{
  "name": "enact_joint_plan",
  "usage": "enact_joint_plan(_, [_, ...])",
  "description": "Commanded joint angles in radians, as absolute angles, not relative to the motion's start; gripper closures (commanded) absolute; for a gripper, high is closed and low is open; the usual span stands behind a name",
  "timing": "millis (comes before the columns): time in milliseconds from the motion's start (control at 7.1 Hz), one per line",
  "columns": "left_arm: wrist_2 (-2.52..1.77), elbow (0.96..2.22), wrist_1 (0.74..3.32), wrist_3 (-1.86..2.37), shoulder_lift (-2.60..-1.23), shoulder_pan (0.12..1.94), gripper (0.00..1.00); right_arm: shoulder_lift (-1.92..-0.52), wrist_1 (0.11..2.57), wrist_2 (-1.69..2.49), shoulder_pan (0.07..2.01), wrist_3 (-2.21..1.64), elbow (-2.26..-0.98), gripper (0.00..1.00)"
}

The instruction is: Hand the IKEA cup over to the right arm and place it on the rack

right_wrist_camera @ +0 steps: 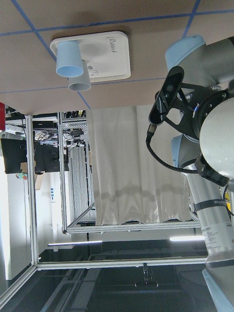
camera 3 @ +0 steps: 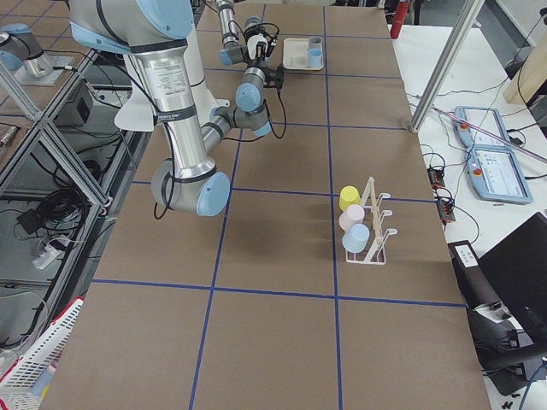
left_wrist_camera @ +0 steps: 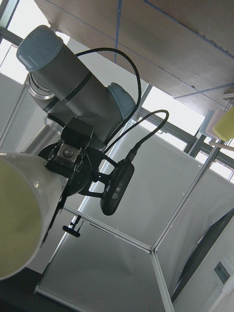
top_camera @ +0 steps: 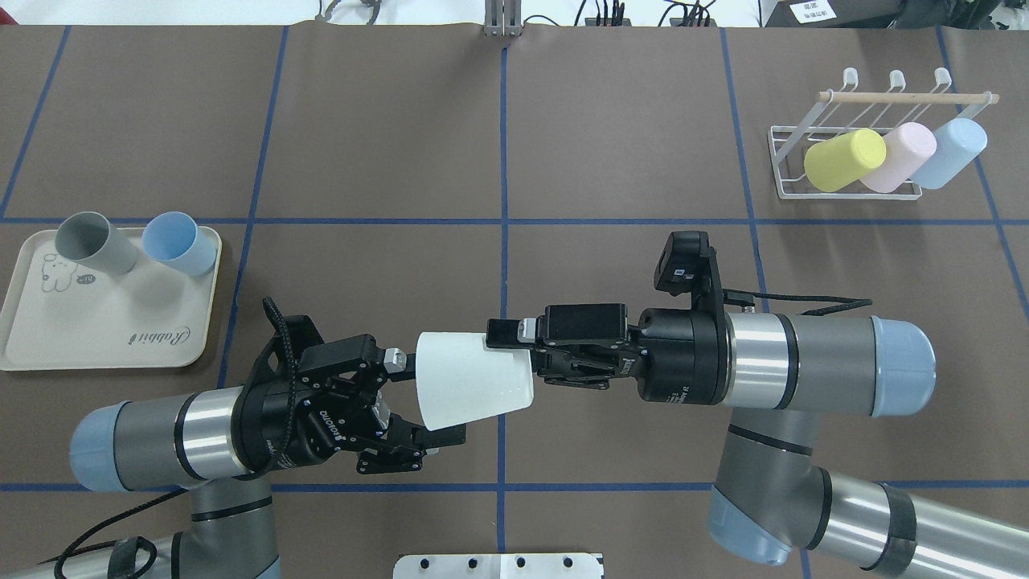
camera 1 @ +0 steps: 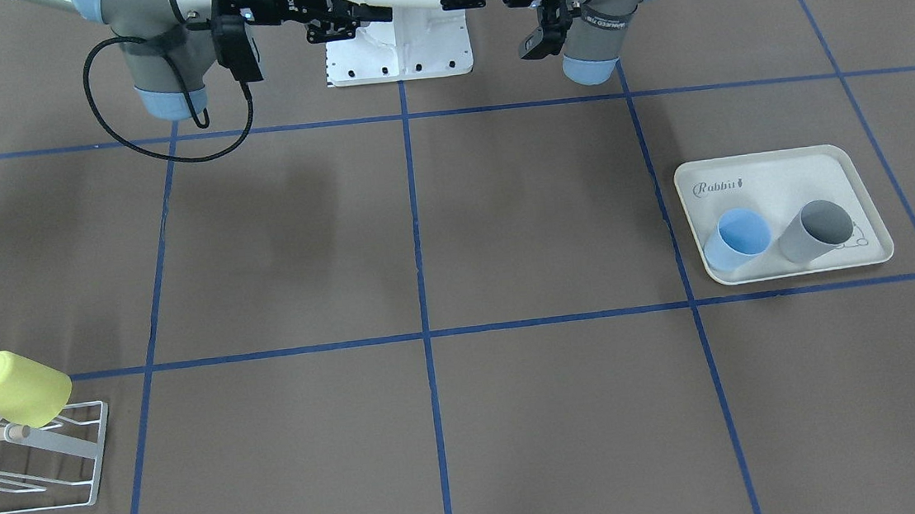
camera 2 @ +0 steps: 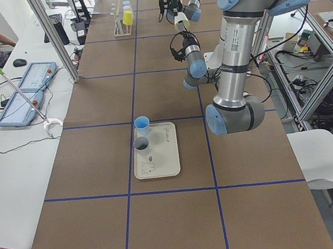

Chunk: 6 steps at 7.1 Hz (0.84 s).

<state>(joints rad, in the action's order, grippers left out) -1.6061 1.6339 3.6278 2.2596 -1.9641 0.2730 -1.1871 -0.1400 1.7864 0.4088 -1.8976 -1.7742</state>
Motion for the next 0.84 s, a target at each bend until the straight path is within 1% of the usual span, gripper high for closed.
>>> enact_joint_plan(0, [-1.608,1.631,3.628,2.26,-1.956,0.275,0.0,-1.204,-0.155,1.792,0.416,-1.898,-1.79,0.58])
enact_joint_plan(422, [-1.608,1.635,3.629,2.258,-1.954,0.285,0.0,-1.227,-0.155,1.795,0.434,-1.896,-1.793,0.58])
enact_joint_plan(704, [-1.614,1.629,3.626,2.258,-1.954,0.357,0.0,-1.247,-0.153,1.799,0.472,-1.89,-1.787,0.6])
